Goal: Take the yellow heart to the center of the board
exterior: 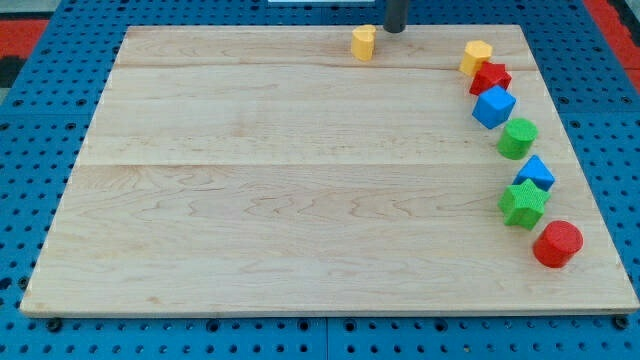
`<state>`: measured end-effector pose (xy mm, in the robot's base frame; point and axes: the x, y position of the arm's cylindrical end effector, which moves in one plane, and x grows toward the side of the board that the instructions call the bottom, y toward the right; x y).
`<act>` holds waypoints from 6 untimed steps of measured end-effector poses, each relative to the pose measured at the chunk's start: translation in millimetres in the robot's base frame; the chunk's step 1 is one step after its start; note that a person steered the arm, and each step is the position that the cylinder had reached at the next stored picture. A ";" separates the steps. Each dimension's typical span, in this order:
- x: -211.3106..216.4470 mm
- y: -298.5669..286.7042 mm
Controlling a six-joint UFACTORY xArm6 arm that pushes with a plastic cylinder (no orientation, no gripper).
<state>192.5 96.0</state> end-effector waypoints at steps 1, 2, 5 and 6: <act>1.1 -32.4; 26.1 -40.0; 109.7 -52.6; 135.8 -53.5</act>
